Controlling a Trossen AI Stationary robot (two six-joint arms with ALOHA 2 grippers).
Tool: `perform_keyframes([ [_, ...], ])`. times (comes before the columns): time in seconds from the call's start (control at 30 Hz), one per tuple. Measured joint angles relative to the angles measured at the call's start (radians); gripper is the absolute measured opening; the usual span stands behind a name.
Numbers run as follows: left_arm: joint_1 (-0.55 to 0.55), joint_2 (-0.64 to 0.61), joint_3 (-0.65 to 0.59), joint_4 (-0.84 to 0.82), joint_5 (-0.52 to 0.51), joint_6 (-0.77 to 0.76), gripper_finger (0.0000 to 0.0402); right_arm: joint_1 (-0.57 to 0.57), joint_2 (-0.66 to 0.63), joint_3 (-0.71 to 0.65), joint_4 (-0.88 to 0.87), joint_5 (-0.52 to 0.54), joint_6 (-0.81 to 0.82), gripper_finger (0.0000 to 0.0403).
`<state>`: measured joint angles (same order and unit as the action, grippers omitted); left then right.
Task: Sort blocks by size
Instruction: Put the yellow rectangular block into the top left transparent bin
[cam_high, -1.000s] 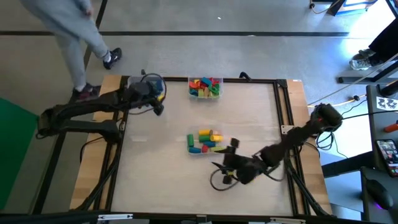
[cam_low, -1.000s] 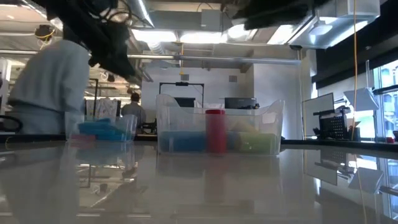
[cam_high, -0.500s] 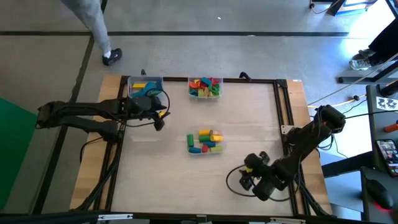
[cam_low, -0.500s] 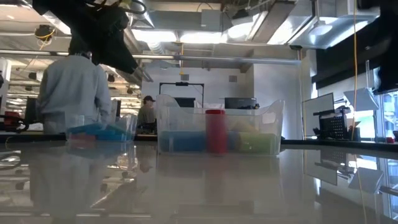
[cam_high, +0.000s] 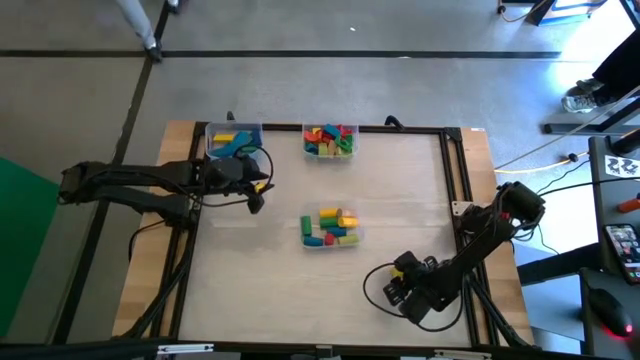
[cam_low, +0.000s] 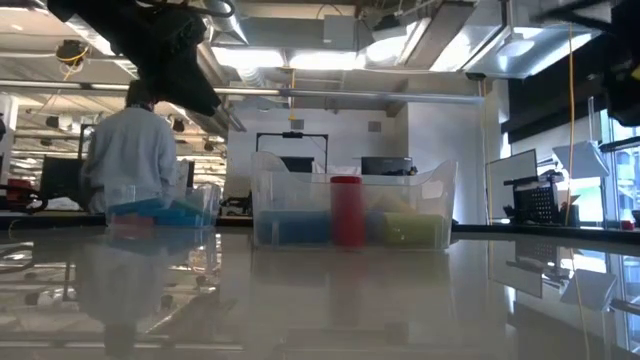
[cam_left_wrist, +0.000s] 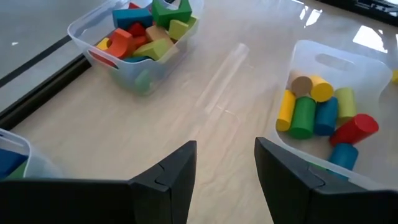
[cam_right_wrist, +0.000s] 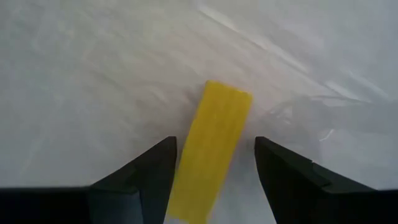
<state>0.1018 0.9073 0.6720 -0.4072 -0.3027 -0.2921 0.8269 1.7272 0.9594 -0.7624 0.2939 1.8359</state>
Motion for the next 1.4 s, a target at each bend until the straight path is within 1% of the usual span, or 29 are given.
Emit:
perform_keyframes([
  [0.17,0.000,0.000,0.000,0.000,0.000,-0.021,0.0157,-0.003,0.019,-0.004,0.000,-0.001,-0.030,0.0219],
  [0.23,0.000,0.000,0.000,0.001,0.000,-0.035,0.0157,-0.003,0.019,-0.004,-0.001,0.000,-0.040,0.0212],
  [0.33,0.000,0.000,0.000,0.000,0.000,-0.044,0.0157,-0.003,0.021,-0.005,-0.007,-0.010,-0.078,0.0179],
  [0.47,0.000,0.000,0.000,0.001,0.000,-0.045,0.0157,-0.004,0.021,-0.006,-0.006,-0.013,-0.134,0.0106],
  [0.5,0.000,0.000,0.000,0.000,0.000,-0.045,0.0157,-0.003,0.021,-0.006,-0.005,-0.012,-0.156,0.0096],
  [0.57,0.000,0.000,0.000,0.005,0.000,-0.045,0.0157,-0.002,0.020,-0.003,-0.007,-0.010,-0.209,0.0096],
  [0.67,0.000,0.000,0.000,0.028,0.000,-0.045,0.0157,-0.003,0.027,0.036,-0.046,-0.010,-0.286,0.0096],
  [0.73,-0.006,0.000,0.000,0.056,-0.001,-0.035,0.0157,-0.003,0.028,0.085,-0.075,0.030,-0.352,0.0096],
  [0.8,-0.019,0.000,0.000,0.087,-0.003,-0.009,0.0157,-0.007,0.024,0.136,-0.076,0.097,-0.439,0.0096],
  [0.97,-0.081,0.008,0.000,0.183,0.001,0.046,0.0157,-0.024,0.025,0.246,-0.062,0.327,-0.671,0.0096],
  [1.03,-0.113,0.022,0.000,0.222,0.021,0.075,0.0157,-0.032,0.025,0.276,-0.061,0.422,-0.762,0.0096],
  [1.1,-0.146,0.040,0.000,0.260,0.042,0.117,0.0157,-0.045,0.024,0.294,-0.031,0.493,-0.856,0.0097],
  [1.17,-0.185,0.062,0.000,0.300,0.049,0.169,0.0157,-0.066,0.024,0.301,-0.003,0.519,-0.948,0.0098],
  [1.23,-0.221,0.089,0.000,0.342,0.049,0.229,0.0157,-0.091,0.024,0.302,0.032,0.517,-1.021,0.0098],
  [1.4,-0.286,0.170,0.000,0.454,0.050,0.357,0.0157,-0.162,0.024,0.303,0.100,0.515,-1.156,0.0098],
])
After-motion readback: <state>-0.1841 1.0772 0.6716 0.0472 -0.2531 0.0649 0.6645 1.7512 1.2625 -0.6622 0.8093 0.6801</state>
